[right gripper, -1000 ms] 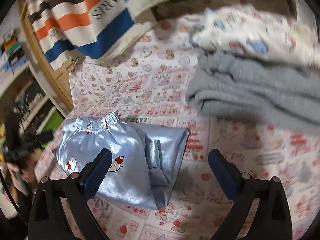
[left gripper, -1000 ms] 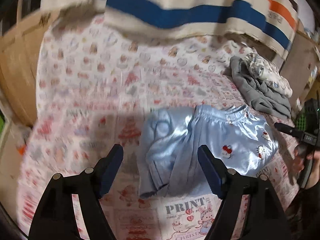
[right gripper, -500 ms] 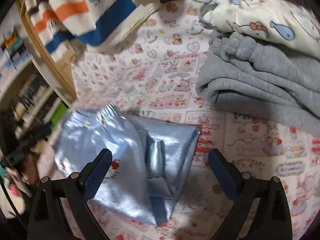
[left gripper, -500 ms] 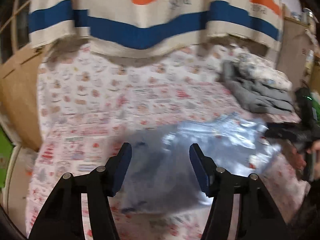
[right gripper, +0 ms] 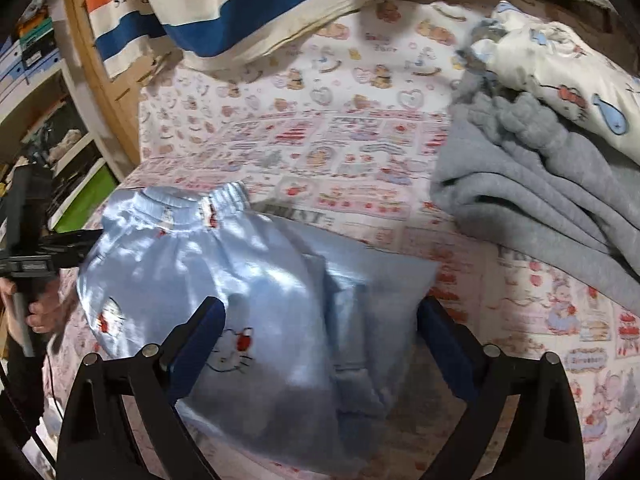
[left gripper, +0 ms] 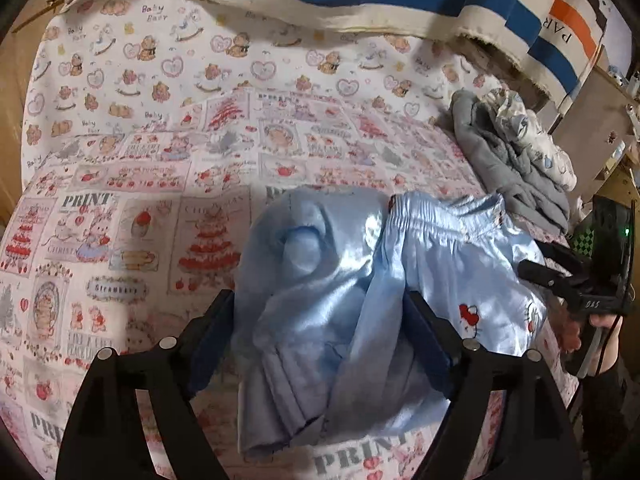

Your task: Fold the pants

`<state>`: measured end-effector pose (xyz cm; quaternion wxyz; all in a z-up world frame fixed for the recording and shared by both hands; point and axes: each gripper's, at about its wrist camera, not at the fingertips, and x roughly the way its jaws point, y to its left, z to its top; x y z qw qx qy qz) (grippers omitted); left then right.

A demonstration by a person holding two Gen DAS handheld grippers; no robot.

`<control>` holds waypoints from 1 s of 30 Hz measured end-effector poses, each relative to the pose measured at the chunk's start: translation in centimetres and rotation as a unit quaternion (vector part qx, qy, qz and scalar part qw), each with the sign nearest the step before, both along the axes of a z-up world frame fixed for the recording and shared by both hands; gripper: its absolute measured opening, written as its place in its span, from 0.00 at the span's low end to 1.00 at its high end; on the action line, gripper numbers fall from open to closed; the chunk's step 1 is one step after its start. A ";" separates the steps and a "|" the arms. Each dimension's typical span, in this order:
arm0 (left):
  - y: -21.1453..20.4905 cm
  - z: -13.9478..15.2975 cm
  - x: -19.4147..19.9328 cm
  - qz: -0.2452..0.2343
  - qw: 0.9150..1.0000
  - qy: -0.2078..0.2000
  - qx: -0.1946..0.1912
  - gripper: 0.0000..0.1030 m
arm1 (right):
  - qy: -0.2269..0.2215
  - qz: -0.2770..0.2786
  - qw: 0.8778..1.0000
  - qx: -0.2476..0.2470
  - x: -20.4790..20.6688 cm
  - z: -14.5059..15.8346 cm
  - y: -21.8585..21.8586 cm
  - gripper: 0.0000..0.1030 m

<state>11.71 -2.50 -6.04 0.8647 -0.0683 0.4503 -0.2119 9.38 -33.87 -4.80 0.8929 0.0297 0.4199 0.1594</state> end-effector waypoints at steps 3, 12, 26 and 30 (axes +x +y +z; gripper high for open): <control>0.3 0.0 0.4 0.003 1.000 0.008 -0.024 0.84 | -0.006 0.010 1.000 -0.002 -0.1 0.0 0.5 0.76; -0.1 1.4 -0.2 -0.026 0.997 0.004 -0.069 0.84 | -0.008 0.016 1.000 0.018 -0.1 0.0 0.2 0.72; -5.2 0.5 -1.2 -0.018 0.992 -0.058 0.108 0.21 | -0.007 0.018 0.999 0.026 -0.3 0.0 0.3 0.47; -6.5 0.9 -1.5 -0.025 0.988 -0.076 0.132 0.09 | 0.006 0.009 0.999 0.050 -0.1 0.0 0.0 0.09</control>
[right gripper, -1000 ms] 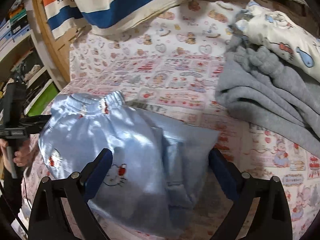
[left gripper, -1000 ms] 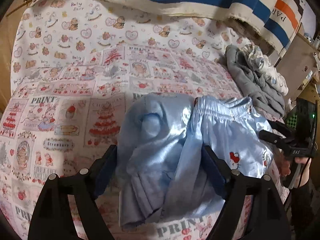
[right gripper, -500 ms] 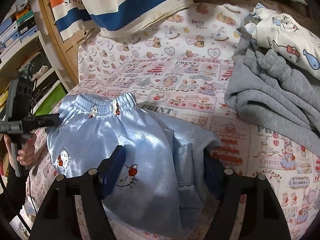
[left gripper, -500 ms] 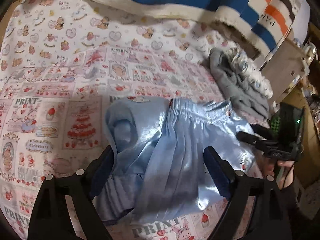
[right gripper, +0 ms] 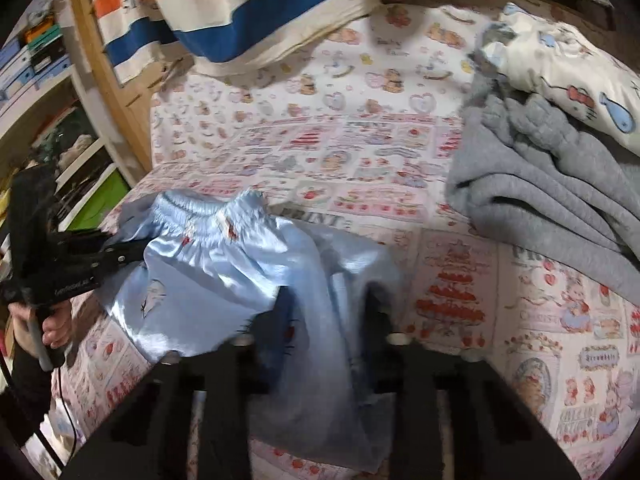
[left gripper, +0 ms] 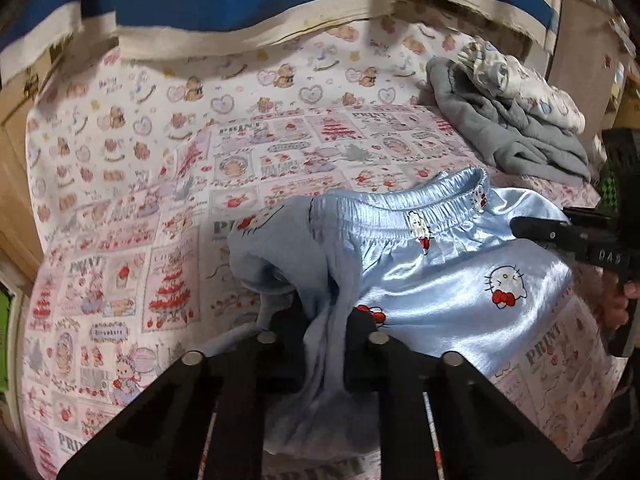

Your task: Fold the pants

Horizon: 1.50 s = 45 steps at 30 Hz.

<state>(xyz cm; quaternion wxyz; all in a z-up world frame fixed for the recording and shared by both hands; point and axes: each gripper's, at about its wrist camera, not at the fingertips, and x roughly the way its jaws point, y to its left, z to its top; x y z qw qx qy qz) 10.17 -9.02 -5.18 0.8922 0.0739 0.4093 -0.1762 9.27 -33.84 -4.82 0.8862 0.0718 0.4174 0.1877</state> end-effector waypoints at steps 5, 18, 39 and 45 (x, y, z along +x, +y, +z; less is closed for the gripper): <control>-0.8 1.0 -0.9 0.002 0.999 -0.033 0.022 0.08 | -0.038 0.007 0.999 -0.024 -1.1 0.9 0.9 0.07; -2.1 7.2 -2.6 -0.002 0.995 -0.099 0.004 0.08 | -0.134 0.002 0.990 -0.044 -3.3 7.7 0.4 0.07; -27.6 18.3 10.0 -0.095 0.978 -0.172 -0.072 0.08 | -0.227 -0.244 0.924 -0.187 2.5 19.9 -20.3 0.07; -31.5 12.9 14.6 -0.093 0.987 -0.126 -0.017 0.17 | -0.133 -0.263 0.940 -0.174 6.7 14.1 -25.2 0.07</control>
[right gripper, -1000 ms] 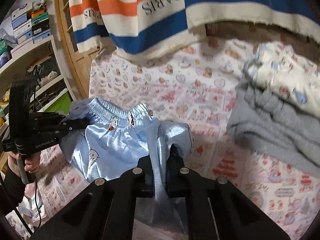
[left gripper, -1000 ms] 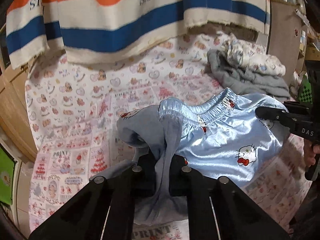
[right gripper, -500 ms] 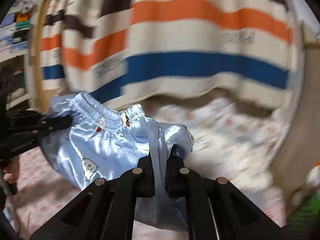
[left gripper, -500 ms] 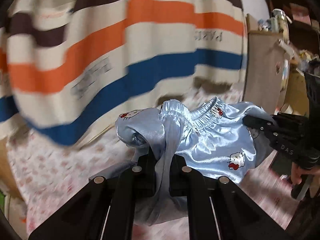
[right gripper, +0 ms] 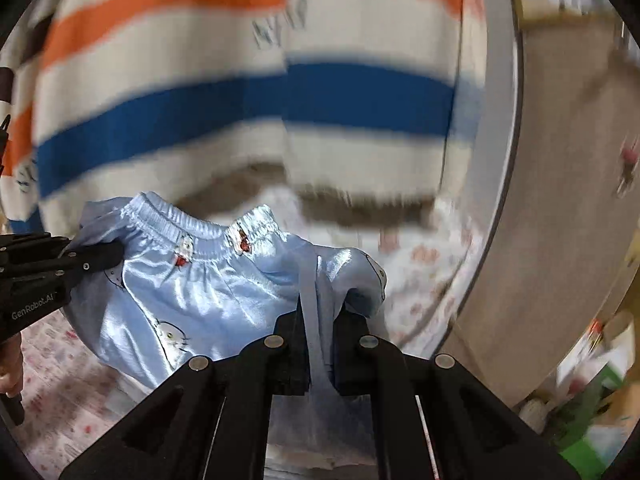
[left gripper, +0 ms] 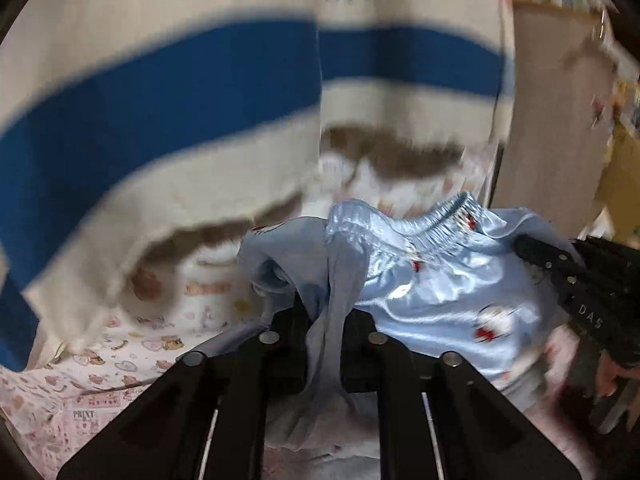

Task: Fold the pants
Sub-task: 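Carry the folded pants with both grippers onto the clothes stack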

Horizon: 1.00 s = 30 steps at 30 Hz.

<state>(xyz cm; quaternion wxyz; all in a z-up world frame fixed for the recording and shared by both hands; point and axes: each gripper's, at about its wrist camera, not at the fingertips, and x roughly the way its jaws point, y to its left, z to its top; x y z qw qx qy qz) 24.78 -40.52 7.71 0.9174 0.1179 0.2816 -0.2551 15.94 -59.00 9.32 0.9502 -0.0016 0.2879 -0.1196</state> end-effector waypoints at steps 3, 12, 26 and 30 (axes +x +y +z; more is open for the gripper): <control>-0.1 -1.7 0.5 0.005 1.000 -0.020 0.022 0.35 | 0.009 -0.011 1.000 0.004 0.8 -2.1 -1.0 0.13; 3.6 -1.6 -0.5 0.038 0.994 -0.101 -0.023 0.80 | -0.056 -0.076 0.995 0.013 -0.8 -1.7 -3.1 0.85; 12.7 0.8 -10.5 0.035 0.967 -0.218 -0.130 1.00 | -0.208 -0.016 0.977 0.031 -9.4 0.4 4.9 0.99; 15.0 0.2 -12.4 0.039 0.964 -0.228 -0.130 1.00 | -0.216 -0.001 0.976 0.013 -10.8 -0.5 8.0 0.99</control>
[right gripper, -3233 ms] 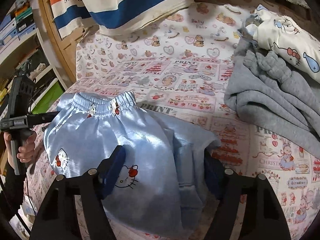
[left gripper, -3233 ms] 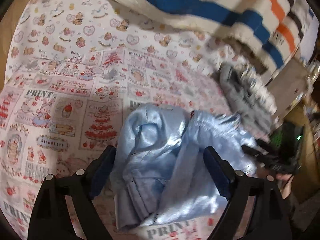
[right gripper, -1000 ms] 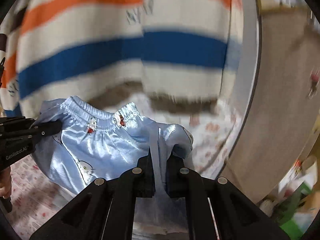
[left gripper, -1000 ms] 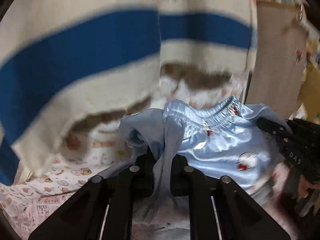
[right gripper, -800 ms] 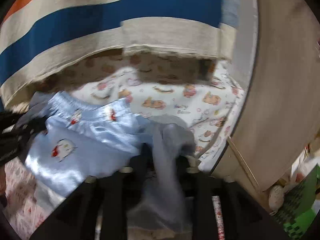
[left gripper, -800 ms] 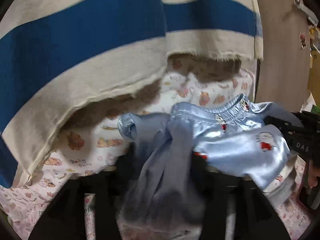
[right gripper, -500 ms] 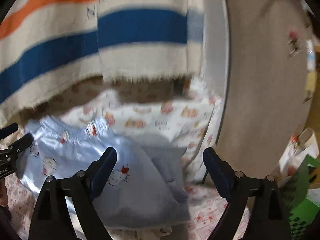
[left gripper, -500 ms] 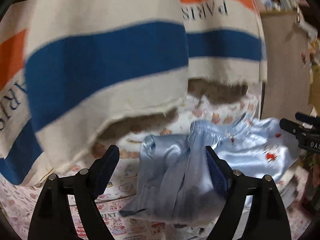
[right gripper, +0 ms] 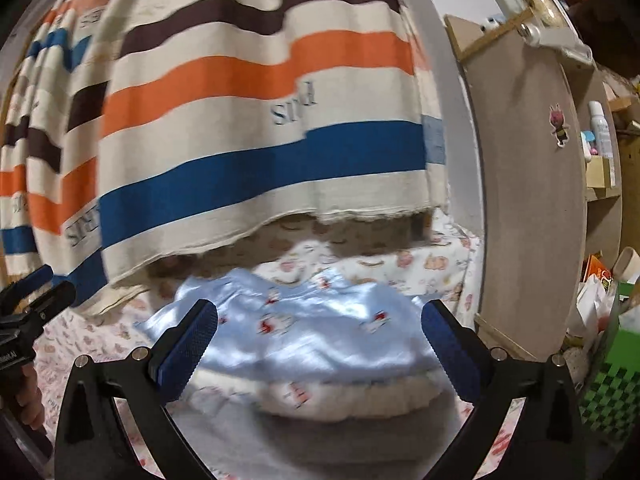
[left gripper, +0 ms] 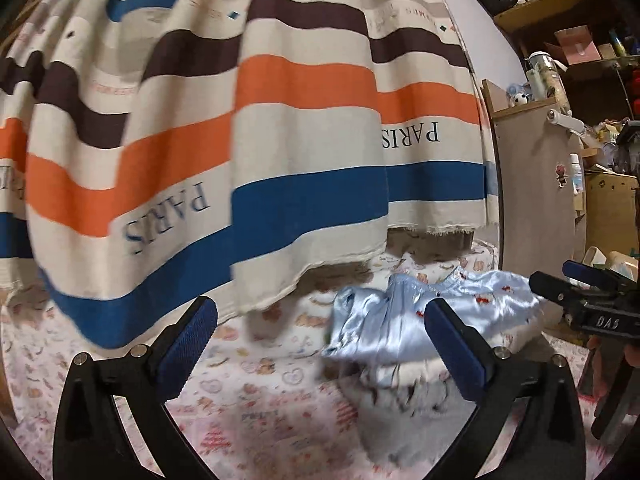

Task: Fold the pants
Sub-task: 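Carry the folded pants with both grippers onto the clothes stack, then open both grippers and release the pants on top of the stack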

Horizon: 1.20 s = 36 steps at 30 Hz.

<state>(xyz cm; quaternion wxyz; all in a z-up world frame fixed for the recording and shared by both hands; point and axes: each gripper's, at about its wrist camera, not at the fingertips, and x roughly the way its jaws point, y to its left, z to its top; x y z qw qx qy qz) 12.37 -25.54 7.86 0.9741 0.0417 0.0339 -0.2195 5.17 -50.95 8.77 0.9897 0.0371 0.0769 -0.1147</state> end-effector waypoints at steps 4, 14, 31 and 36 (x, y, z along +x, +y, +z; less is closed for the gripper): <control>1.6 -1.4 -1.1 0.011 1.000 -0.001 0.005 1.00 | 0.005 0.005 1.000 -0.013 -0.4 -1.8 2.5 0.99; 4.7 -5.4 -0.4 0.027 0.999 0.038 -0.005 1.00 | 0.050 -0.008 0.999 -0.015 1.0 -5.7 2.9 0.99; 4.5 -7.7 2.1 0.046 0.993 0.105 0.011 1.00 | 0.073 -0.031 0.996 -0.027 1.6 -6.1 3.1 0.99; 4.6 -7.6 2.2 0.046 0.993 0.107 0.011 1.00 | 0.073 -0.031 0.996 -0.028 1.6 -6.1 3.1 0.99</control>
